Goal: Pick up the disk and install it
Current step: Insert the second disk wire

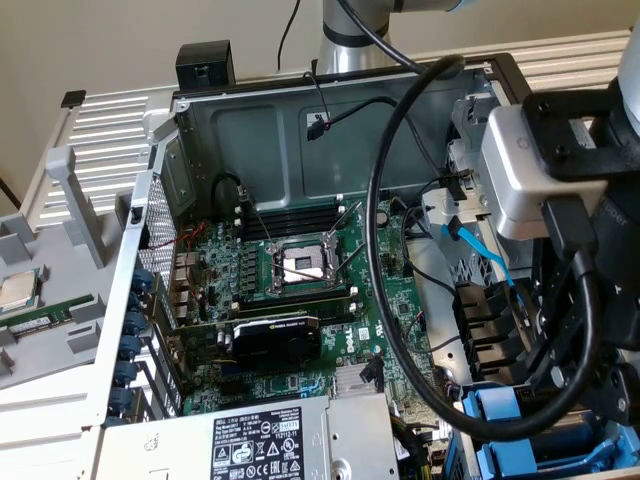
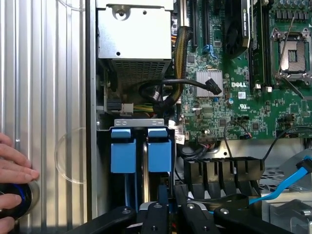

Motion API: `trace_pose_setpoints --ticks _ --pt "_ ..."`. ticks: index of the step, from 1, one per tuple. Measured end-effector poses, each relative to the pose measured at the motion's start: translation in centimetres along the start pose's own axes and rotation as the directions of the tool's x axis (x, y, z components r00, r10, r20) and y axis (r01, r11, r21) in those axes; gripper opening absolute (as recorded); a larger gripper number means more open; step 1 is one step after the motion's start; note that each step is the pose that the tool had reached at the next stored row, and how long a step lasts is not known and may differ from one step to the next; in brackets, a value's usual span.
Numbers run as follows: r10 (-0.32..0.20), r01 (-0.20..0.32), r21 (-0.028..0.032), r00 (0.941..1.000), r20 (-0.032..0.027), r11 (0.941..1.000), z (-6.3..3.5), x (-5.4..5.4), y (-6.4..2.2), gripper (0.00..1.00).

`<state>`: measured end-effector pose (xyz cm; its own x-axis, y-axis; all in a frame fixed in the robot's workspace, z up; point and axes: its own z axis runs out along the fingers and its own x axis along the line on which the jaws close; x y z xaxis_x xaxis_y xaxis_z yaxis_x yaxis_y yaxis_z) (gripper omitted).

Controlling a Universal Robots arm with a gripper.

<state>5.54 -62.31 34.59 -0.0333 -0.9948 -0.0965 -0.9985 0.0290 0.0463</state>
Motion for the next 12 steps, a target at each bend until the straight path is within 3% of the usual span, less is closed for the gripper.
trace_pose_setpoints --ticks 12 --pt "0.000 0.000 0.0001 1.0000 0.0040 1.0000 0.07 0.14 -0.06 0.16"
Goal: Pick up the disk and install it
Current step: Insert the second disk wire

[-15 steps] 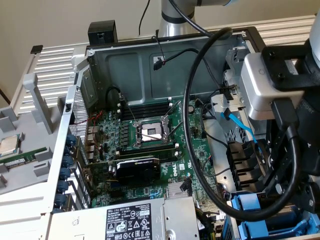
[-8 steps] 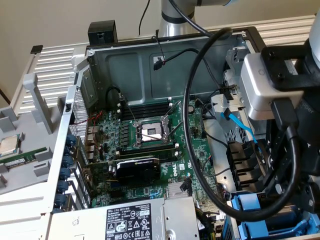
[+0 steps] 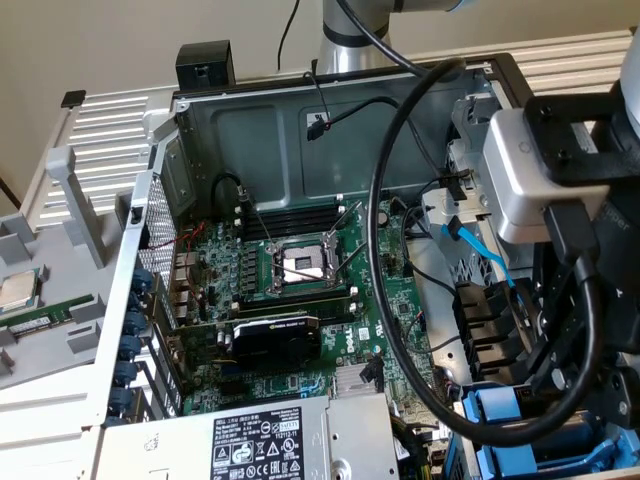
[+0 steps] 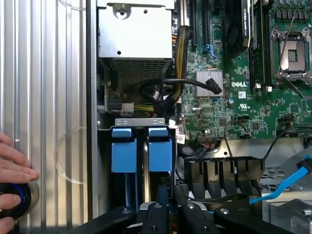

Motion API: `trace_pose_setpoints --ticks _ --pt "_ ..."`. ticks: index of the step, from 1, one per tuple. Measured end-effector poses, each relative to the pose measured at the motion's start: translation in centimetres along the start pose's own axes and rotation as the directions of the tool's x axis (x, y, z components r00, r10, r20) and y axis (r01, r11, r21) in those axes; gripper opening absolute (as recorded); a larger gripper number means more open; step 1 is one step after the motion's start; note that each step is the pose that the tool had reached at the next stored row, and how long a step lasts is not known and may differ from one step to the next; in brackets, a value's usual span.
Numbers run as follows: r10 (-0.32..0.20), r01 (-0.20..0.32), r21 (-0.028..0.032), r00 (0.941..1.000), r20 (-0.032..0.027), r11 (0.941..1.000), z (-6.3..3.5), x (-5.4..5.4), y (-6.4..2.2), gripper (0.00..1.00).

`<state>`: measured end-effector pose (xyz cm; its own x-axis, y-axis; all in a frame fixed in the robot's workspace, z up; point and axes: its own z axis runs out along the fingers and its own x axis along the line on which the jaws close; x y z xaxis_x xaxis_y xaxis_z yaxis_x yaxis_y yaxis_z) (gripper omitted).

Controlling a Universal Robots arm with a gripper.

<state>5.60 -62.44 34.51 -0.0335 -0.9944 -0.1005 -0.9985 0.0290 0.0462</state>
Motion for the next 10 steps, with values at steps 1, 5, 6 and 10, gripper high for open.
trace_pose_setpoints --ticks 1,5,6,10 --pt "0.000 0.000 0.0000 1.0000 0.0004 1.0000 0.01 0.00 0.00 0.16" --pt "0.000 0.000 0.0000 1.0000 0.0014 1.0000 0.10 0.01 0.00 0.16" --pt "0.000 0.000 0.0000 1.0000 0.0014 1.0000 0.11 0.01 -0.01 0.16" --pt "0.000 0.000 0.0000 1.0000 0.0027 1.0000 0.19 0.02 -0.01 0.16"
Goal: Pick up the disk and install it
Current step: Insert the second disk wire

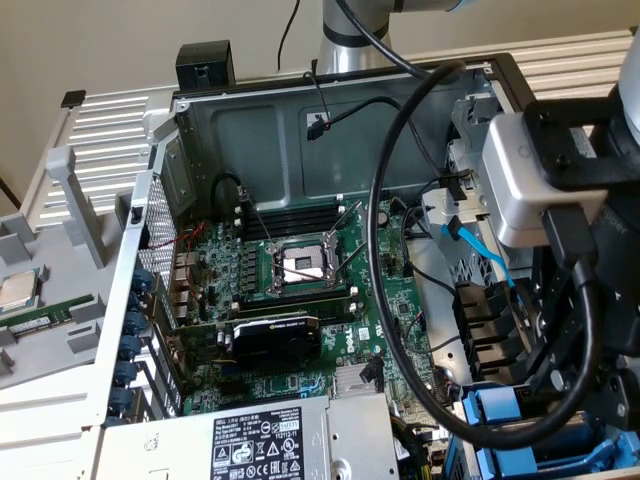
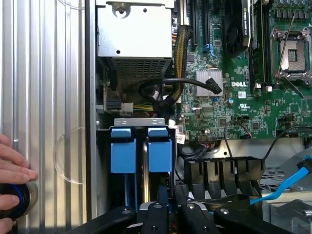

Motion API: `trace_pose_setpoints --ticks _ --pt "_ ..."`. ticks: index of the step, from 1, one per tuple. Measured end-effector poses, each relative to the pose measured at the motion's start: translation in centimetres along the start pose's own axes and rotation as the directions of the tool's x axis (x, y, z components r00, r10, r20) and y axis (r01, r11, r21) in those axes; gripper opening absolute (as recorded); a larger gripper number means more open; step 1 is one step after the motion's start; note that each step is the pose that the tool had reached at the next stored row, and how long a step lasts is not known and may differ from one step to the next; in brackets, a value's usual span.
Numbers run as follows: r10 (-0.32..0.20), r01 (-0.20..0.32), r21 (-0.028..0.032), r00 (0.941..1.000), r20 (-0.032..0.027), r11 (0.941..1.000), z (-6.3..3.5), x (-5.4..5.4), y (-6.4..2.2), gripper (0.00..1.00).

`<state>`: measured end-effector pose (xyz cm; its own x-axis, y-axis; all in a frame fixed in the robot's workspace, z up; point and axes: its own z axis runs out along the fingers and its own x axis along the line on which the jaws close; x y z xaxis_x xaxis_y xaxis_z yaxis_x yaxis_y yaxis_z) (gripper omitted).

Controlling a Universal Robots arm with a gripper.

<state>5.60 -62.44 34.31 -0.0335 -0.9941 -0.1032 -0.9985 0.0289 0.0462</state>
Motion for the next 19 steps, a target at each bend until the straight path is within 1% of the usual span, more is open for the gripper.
trace_pose_setpoints --ticks 6,19 --pt "0.000 0.000 -0.0001 1.0000 0.0019 1.0000 0.08 0.01 0.00 0.16" --pt "0.000 0.000 -0.0001 1.0000 0.0035 1.0000 0.30 0.03 -0.01 0.16"
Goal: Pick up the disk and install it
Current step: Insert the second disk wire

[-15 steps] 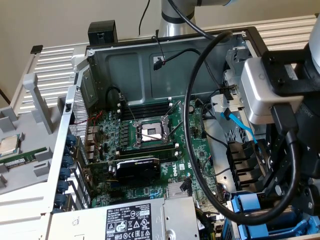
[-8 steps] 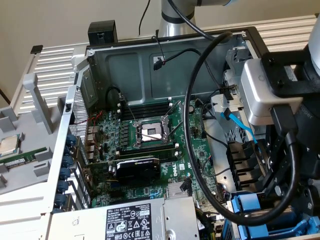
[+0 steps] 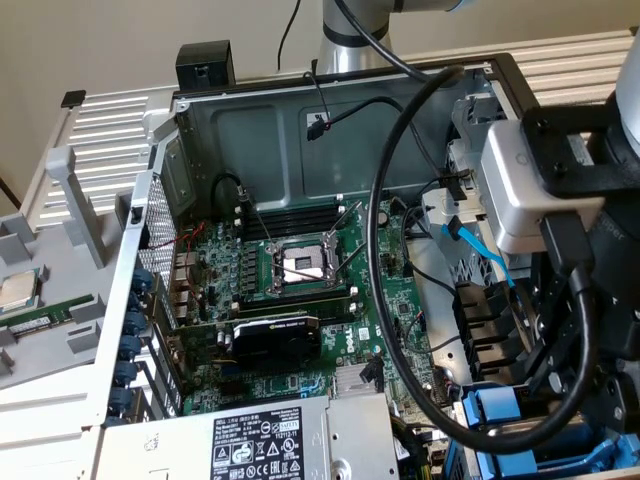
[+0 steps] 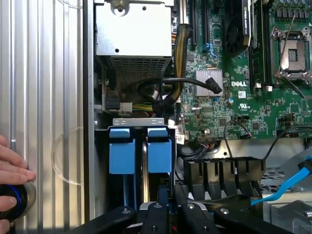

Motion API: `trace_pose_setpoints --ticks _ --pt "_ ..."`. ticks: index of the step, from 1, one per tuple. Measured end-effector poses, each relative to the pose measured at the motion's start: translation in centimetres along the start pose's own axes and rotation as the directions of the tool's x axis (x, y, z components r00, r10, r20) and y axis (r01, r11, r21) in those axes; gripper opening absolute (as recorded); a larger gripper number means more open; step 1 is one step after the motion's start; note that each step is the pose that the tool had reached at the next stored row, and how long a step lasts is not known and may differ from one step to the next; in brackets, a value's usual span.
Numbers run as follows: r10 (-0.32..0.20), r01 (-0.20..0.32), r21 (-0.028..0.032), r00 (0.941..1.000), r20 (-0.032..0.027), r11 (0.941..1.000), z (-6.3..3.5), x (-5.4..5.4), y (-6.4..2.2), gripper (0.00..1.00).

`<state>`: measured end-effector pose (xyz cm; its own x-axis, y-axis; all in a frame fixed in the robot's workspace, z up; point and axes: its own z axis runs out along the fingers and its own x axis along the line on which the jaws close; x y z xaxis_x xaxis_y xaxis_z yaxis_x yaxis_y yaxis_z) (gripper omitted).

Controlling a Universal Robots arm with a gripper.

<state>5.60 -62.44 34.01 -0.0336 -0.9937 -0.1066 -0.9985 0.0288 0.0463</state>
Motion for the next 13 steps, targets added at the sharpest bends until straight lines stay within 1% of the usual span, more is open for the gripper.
trace_pose_setpoints --ticks 13 --pt "0.000 0.000 0.0000 1.0000 0.0011 1.0000 0.21 0.02 -0.01 0.16"
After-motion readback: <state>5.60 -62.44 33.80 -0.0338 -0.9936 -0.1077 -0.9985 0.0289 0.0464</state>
